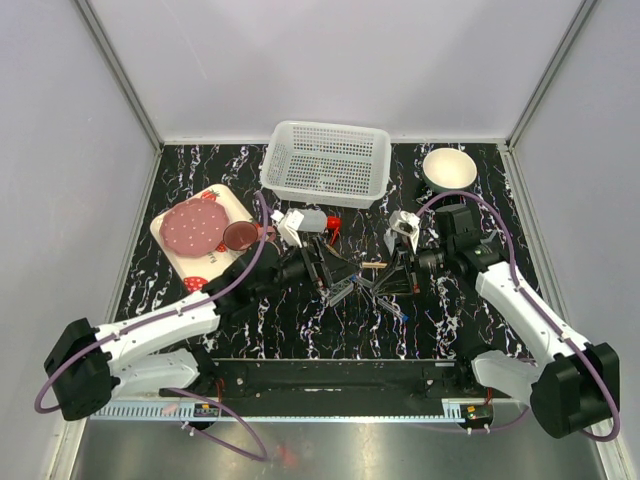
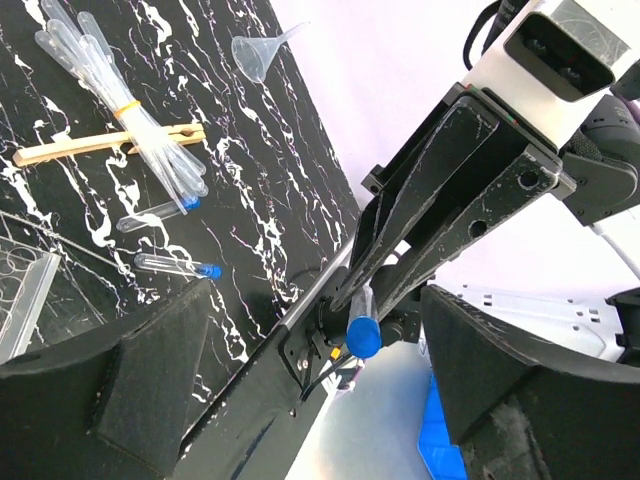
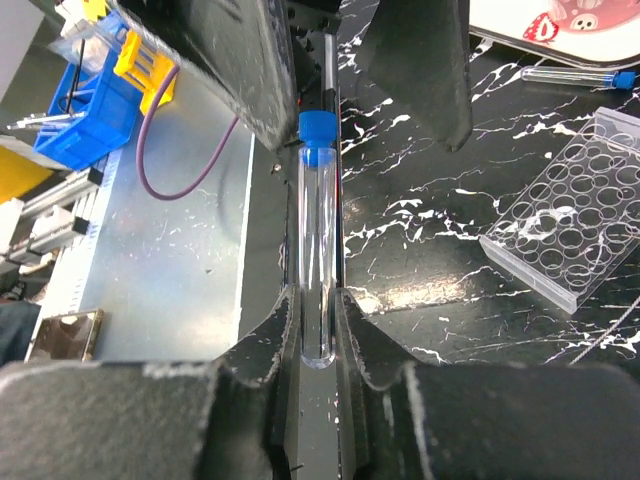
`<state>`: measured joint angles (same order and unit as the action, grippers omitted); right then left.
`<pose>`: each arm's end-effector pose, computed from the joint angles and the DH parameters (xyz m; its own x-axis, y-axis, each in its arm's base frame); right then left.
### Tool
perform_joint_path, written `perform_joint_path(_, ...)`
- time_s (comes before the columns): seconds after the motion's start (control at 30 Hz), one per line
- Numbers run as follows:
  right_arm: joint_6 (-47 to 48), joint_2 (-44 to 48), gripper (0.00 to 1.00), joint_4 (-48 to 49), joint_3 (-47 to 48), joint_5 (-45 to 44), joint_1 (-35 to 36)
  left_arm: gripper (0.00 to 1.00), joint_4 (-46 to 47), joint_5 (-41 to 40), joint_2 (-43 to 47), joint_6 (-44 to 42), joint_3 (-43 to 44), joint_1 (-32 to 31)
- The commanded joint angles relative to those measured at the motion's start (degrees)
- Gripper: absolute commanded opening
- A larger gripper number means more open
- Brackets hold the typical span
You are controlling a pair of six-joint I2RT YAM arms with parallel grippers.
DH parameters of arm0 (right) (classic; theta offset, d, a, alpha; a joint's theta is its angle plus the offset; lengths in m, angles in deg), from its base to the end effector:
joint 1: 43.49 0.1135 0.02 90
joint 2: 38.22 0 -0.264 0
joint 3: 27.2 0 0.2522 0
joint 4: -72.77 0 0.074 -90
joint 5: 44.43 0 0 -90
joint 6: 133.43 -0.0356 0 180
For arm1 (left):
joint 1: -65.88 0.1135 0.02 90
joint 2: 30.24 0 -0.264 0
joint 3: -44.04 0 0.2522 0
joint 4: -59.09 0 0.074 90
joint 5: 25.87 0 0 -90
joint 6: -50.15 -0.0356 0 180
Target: Organize the chemistry lab equipment
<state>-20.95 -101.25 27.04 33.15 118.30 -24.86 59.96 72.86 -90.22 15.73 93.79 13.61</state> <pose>0.1866 0.0988 0.2737 -0.3889 -0.2509 -0.8864 -0.9136 -0.0185 0.4061 0.1449 -0.1962 0.2795 -0.7767 -0.3285 -0.5374 0.4116 0.3811 -0.8279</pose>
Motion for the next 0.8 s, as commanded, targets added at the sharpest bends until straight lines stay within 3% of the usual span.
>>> perform_joint_path(0.0, -8.8, 0.4, 0.09, 9.6, -1.6, 3.2, -1.3, 0.82, 8.5, -3.5, -2.4, 1.7, 2.1, -0.9)
perform_joint_path(0.2, -11.8, 0.5, 0.09, 13.6, -3.8, 2.9, -1.9, 0.64, 10.9, -2.1, -5.6, 3.0, 2.6, -1.7)
perform_joint_path(0.77, -13.1, -0.1, 0.1, 16.0, -5.2, 1.8, -2.4, 0.46, 10.5, 0.8, -5.3, 1.9, 2.5, -2.0)
